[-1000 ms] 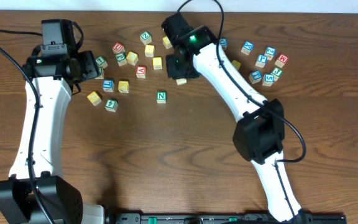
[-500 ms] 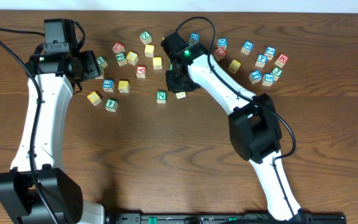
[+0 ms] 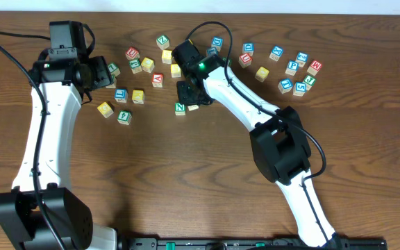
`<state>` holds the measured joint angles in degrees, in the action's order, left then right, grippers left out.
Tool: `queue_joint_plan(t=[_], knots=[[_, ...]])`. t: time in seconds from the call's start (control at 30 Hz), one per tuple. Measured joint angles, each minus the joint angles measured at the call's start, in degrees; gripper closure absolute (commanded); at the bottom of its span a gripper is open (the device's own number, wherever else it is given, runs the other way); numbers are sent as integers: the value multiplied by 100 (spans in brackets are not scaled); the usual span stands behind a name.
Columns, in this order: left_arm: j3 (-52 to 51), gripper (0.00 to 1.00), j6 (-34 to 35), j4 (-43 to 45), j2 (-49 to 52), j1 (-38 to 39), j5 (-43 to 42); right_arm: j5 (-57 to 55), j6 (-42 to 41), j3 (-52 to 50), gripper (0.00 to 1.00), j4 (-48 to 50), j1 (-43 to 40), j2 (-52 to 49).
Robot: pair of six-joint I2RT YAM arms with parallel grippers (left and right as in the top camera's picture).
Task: Spell out NEURIPS
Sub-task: 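Place the red E block right of the N block and release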
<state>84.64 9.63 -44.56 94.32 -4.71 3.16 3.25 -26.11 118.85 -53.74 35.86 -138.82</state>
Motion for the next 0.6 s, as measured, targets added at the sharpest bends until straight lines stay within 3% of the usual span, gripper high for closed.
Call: queue_joint_plan(t=[0.23, 0.6], knots=[[0, 33, 4, 0, 0, 0, 0, -2, -39, 0, 66, 0, 0, 0], [0, 33, 28, 0, 0, 0, 0, -2, -42, 0, 67, -22, 0, 0]])
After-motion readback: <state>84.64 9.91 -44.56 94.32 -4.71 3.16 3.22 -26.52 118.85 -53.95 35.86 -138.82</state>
